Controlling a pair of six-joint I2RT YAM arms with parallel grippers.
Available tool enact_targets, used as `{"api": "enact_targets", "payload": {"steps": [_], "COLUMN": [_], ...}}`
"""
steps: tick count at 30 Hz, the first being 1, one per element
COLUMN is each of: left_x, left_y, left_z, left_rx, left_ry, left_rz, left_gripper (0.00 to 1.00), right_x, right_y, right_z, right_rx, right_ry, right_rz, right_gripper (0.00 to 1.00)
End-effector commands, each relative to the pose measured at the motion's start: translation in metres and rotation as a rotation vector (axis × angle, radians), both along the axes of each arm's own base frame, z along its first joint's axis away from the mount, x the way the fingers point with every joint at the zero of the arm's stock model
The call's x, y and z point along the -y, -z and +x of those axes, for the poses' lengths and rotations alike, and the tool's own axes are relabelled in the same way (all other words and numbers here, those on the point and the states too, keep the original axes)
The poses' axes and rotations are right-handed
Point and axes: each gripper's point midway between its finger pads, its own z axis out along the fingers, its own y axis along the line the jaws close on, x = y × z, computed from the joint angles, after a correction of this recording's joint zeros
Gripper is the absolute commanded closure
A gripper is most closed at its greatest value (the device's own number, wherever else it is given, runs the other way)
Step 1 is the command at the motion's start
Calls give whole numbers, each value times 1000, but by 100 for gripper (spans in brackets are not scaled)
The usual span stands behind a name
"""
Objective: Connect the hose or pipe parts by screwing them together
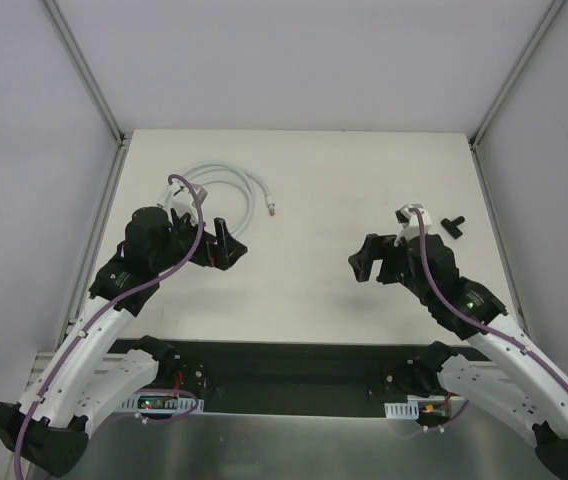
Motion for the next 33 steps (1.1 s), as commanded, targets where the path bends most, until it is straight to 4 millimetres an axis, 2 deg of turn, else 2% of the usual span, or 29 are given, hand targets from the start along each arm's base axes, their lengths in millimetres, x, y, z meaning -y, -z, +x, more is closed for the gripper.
{"api": "enact_targets", "payload": {"steps": [1,7,10,12,13,14,15,16,17,18,19,20,21,22,23,24,25,26,27,28,29,30,31,32,33], "left_x": [0,-18,-27,-34,-36,-30,-28,-29,-28,-23,-20,-19,-13,-11,-6,-4,-1,3,12,14,22,36,43,49,52], "left_y": [-5,3,18,14,31,17,19,37,28,31,52,41,43,62,52,53,67,54,53,59,47,47,58,53,59], "left_z": [1,11,24,38,47,56,64,78,92,100,113,131,139,151,166,175,185,197,201,210,220,221,226,234,238], "left_rx": [47,58,9,-12,-98,-100,-128,-208,-210,-246,-318,-302,-317,-359,-336,-340,-371,-343,-338,-336,-295,-285,-311,-300,-322], "left_ry": [6,-110,-185,-254,-270,-255,-256,-276,-284,-261,-252,-253,-226,-219,-218,-219,-226,-226,-211,-229,-231,-219,-236,-263,-284], "left_rz": [3,47,102,132,169,147,152,172,152,130,145,126,122,147,139,138,147,133,130,154,159,170,176,168,164], "left_gripper": [1,4,4,5,6,7,8,8,8,10,12,12,14,14,14,14,14,15,15,16,16,16,16,16,19], "right_x": [0,-6,-8,-8,-11,-13,-16,-22,-25,-28,-35,-35,-35,-35,-32,-31,-29,-28,-28,-27,-26,-27,-27,-27,-28], "right_y": [-9,-10,-9,-6,-6,-6,-5,-4,-6,-7,-11,-11,-12,-13,-17,-16,-15,-15,-16,-14,-13,-12,-11,-12,-12], "right_z": [3,1,-1,-1,-3,-5,-6,-10,-13,-15,-19,-22,-23,-25,-27,-28,-29,-30,-32,-33,-34,-35,-35,-35,-35], "right_rx": [29,29,43,35,31,33,38,40,55,65,81,91,98,108,129,132,130,133,134,127,127,128,130,135,137], "right_ry": [34,9,-25,-29,-49,-67,-89,-128,-150,-167,-211,-218,-220,-227,-229,-229,-230,-233,-241,-248,-251,-257,-261,-267,-267], "right_rz": [48,87,78,60,61,66,71,94,117,134,169,185,195,200,207,206,195,192,189,176,168,165,163,164,166], "right_gripper": [4,4,4,4,4,4,4,4,4,3,2,2,2,2,2,3,2,2,2,2,3,2,3,3,3]}}
